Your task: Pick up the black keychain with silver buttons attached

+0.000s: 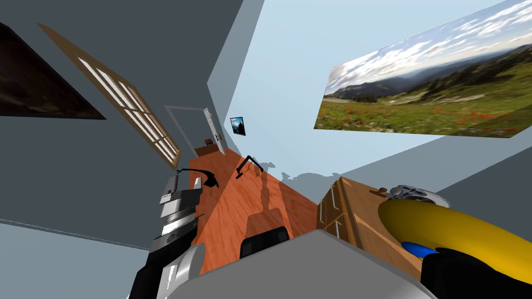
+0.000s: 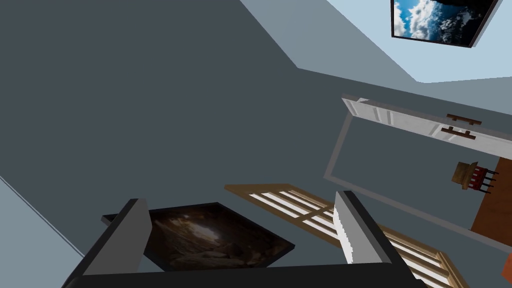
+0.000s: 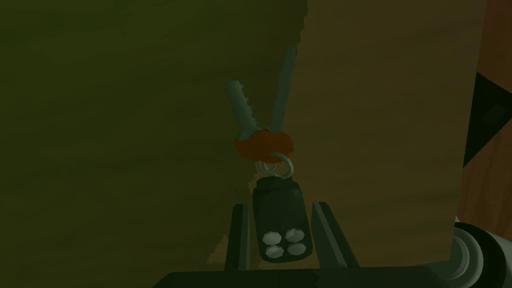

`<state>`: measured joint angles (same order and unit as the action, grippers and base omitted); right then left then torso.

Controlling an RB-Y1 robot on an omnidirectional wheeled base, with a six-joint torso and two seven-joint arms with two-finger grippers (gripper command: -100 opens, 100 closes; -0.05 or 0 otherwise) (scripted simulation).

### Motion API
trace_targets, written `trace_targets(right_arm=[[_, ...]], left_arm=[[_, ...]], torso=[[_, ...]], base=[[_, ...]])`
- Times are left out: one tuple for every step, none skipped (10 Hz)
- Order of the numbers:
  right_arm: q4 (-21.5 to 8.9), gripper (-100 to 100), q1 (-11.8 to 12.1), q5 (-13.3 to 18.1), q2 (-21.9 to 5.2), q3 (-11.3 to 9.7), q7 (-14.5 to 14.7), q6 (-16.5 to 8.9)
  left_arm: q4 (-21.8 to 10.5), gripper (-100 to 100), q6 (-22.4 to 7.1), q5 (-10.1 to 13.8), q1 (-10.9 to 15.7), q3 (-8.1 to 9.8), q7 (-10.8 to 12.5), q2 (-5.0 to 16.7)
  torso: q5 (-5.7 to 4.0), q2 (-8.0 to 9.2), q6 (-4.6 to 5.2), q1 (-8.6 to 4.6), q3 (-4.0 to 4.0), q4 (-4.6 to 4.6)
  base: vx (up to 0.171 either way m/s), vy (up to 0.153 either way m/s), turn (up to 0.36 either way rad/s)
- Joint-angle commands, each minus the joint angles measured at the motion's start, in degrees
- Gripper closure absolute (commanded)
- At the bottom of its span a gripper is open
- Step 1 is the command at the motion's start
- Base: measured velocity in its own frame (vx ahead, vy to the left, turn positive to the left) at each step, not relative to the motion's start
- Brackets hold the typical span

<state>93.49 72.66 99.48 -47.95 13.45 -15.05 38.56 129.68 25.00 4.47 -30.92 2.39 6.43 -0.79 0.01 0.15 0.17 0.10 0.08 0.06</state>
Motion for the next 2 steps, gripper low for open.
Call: trace_targets(right_arm=[[0.00,100,0.00,0.00,0.00,0.00,0.00,0.00],[0.11,0,0.05,0.03,-0.02,0.05,-0.15,0.06]], left_arm=[[0.00,0,0.00,0.00,0.00,0.00,0.00,0.00],[0.00,0,0.00,0.00,0.00,0.00,0.00,0.00]], torso=[[0.00,0.00,0.00,0.00,0.00,0.00],[-0.02,-0.01,0.00,-0.02,0.00,0.00]], base=[[0.000,0.000,0.000],[0.000,0.000,0.000]])
